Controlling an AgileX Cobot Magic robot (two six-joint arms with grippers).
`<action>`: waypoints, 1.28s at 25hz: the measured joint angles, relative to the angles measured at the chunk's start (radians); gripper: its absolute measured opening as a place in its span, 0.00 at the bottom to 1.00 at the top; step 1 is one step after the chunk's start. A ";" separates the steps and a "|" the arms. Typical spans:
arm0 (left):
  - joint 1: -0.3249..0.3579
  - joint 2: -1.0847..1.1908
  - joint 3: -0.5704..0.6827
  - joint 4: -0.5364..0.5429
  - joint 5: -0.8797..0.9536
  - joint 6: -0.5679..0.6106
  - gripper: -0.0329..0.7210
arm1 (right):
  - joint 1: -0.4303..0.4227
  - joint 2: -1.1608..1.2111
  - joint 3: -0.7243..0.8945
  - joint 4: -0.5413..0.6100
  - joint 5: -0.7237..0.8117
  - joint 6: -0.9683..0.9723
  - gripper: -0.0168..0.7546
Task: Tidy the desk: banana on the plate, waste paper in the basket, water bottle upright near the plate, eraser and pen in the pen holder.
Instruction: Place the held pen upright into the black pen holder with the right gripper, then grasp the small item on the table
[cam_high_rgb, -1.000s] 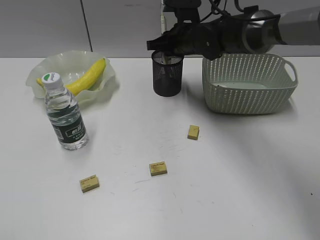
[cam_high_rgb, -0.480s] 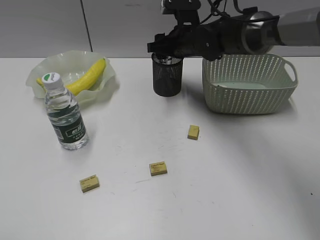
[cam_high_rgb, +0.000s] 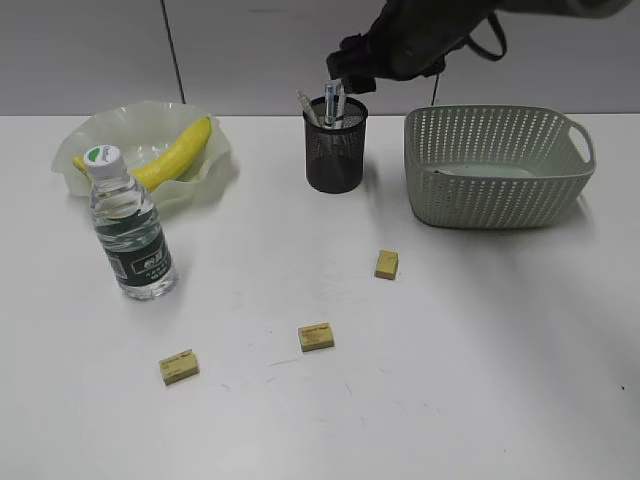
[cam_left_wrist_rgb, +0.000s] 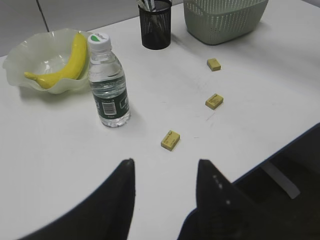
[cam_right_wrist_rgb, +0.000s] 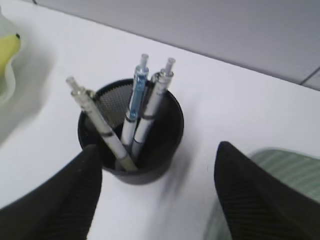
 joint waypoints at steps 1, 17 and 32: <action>0.000 0.000 0.000 0.000 0.000 0.000 0.45 | 0.000 -0.024 0.000 0.000 0.051 -0.031 0.74; 0.000 0.000 0.000 0.000 0.000 0.006 0.45 | 0.007 -0.463 0.091 0.141 0.708 -0.328 0.65; 0.000 0.000 0.000 0.000 0.000 0.006 0.45 | 0.008 -1.108 0.804 0.185 0.663 -0.333 0.56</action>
